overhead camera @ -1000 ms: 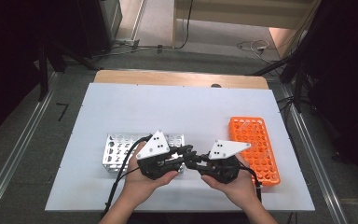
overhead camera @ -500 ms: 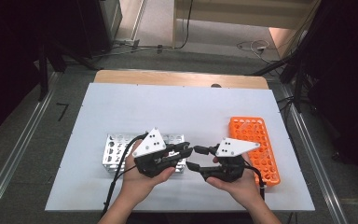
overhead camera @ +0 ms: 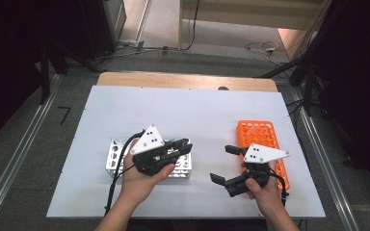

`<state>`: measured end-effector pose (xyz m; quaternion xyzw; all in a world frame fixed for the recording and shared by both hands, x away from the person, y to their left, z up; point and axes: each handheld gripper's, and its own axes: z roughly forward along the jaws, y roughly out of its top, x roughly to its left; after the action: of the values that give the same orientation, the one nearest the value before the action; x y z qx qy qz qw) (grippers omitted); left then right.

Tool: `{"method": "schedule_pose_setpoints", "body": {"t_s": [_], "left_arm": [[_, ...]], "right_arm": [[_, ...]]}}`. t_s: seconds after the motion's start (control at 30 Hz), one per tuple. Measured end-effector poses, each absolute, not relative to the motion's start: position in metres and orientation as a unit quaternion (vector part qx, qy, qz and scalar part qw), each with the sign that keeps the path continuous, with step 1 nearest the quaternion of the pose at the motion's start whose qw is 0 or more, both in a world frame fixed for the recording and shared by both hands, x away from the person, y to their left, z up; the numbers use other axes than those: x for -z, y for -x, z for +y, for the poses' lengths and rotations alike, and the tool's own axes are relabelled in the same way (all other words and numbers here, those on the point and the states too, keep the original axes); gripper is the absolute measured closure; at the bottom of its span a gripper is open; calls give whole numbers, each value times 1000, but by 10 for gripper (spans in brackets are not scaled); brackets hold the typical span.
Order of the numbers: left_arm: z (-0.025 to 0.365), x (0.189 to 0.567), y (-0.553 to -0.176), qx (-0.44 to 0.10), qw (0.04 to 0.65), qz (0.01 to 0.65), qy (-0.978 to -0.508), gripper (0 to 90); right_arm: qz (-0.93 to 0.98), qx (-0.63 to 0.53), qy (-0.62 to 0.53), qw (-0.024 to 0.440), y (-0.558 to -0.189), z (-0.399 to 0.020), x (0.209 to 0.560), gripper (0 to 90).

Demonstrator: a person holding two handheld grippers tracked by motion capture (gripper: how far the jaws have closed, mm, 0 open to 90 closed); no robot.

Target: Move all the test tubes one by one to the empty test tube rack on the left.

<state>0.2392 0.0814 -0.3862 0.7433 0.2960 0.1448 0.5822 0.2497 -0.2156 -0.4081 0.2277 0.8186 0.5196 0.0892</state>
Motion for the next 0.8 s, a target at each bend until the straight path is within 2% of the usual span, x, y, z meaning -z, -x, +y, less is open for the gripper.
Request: {"method": "schedule_pose_setpoints", "body": {"t_s": [0.8], "left_arm": [[93,389,-282,-173,576,339,-723,753]], "right_arm": [[801,-507,-286,140,-232,-298,418,0]]}}
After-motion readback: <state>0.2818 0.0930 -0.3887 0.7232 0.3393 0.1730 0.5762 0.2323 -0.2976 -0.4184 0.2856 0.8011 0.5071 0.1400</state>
